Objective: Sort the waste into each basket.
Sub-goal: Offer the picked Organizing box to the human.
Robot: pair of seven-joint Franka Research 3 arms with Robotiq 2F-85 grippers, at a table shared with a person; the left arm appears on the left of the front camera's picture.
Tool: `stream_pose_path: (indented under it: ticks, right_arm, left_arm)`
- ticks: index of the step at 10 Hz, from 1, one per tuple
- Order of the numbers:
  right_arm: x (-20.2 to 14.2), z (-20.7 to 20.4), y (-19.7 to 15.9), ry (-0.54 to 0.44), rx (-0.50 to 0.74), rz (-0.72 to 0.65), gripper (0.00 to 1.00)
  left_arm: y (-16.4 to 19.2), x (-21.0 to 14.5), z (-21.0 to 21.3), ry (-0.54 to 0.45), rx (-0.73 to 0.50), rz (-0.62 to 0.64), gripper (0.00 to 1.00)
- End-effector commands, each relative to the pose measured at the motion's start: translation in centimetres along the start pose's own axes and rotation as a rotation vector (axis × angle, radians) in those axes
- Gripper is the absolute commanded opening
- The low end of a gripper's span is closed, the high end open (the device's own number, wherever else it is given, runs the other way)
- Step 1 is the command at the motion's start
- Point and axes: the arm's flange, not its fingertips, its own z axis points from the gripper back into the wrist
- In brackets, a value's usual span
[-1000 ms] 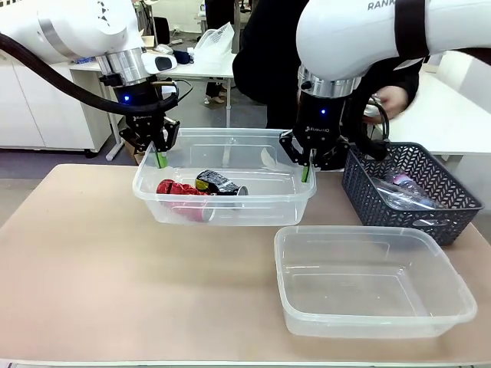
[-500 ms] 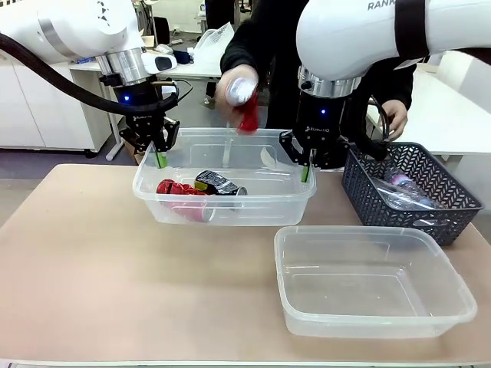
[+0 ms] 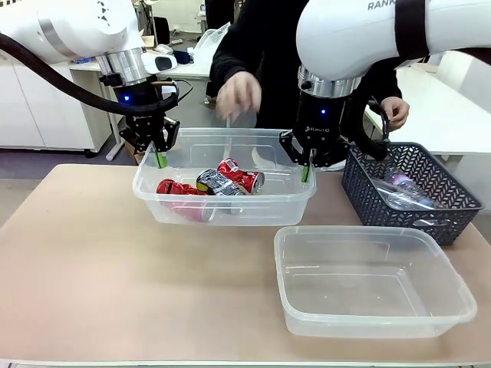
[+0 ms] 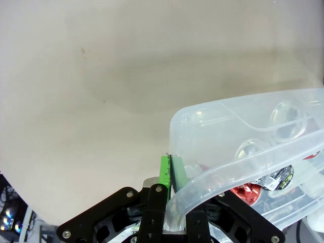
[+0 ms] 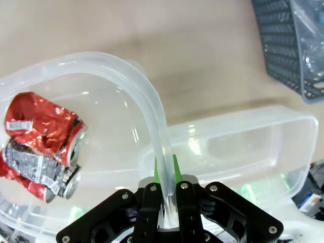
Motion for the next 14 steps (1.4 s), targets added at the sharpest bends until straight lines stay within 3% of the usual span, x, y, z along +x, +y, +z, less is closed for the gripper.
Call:
stream_pose_path:
  ticks: [1,14]
  right_arm:
    - [0.2,0.29,-0.03,-0.002,-0.01,-0.028,0.04]
    - [0.2,0.29,-0.03,-0.002,-0.01,-0.028,0.04]
  left_arm:
    - [-0.1,0.03,0.48,-0.003,0.003,-0.006,0.05]
    - [-0.1,0.03,0.48,-0.003,0.003,-0.006,0.05]
